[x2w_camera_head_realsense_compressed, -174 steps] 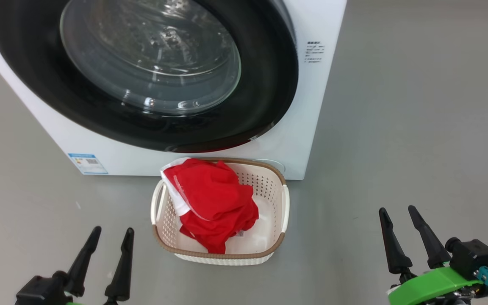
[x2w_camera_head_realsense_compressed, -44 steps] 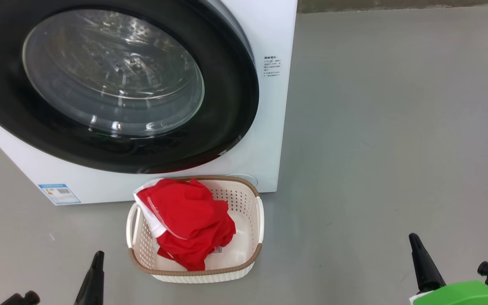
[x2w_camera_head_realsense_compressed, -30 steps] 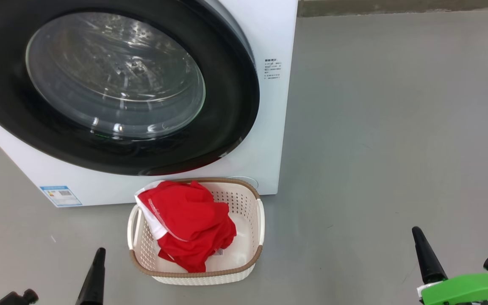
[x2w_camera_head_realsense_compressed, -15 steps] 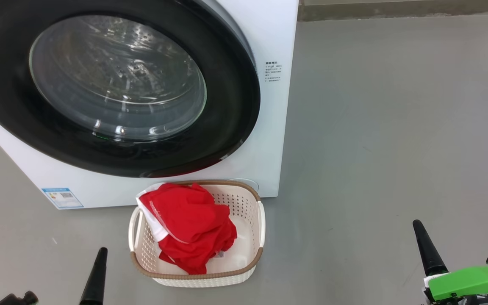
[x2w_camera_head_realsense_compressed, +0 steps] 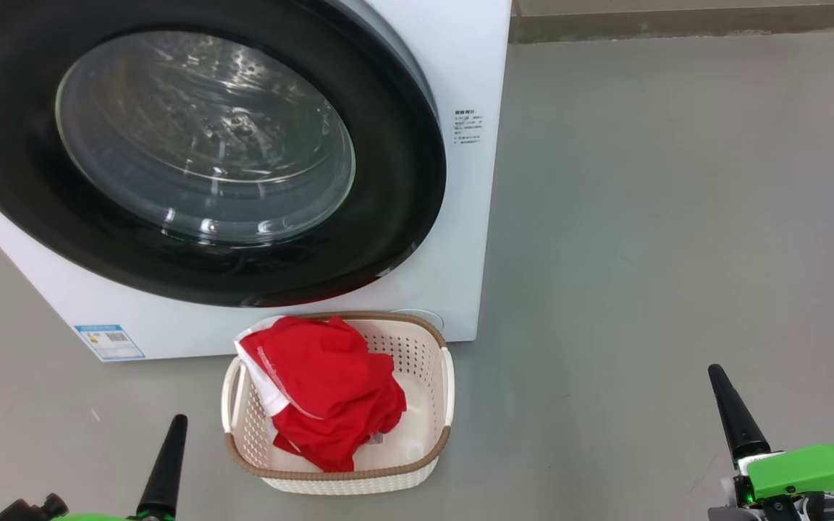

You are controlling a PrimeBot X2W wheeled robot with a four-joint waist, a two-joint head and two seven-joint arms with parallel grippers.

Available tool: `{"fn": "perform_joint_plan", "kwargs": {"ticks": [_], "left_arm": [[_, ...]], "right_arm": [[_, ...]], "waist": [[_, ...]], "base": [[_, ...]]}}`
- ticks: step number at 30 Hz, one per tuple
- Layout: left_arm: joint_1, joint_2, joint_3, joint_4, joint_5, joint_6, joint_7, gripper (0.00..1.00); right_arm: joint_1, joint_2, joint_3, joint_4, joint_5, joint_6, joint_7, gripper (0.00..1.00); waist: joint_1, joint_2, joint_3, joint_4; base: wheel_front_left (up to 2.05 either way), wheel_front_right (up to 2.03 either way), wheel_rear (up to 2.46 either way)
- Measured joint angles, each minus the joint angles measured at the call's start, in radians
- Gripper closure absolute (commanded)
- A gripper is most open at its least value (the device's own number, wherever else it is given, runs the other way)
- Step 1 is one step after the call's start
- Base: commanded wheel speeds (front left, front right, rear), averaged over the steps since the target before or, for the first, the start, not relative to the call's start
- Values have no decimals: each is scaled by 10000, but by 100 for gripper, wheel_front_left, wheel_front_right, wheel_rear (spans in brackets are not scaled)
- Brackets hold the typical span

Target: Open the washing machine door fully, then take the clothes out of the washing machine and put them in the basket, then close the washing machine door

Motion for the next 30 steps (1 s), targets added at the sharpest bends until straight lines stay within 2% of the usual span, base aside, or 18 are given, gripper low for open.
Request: {"fn": "perform_joint_plan", "kwargs": {"ticks": [24,30], "left_arm": [[-371,-199,159,115,-2389,-2,700,100],[-377,-213,180,134,-2493,-2,748,100]], "right_arm": [[-441,-23,-234,2,2272,-12,709,100],[-513,-25,-263,2,2426,-13,763,100]], "waist": [[0,0,-176,37],[0,0,-184,39]], "base": [[0,0,0],[0,0,0]]}}
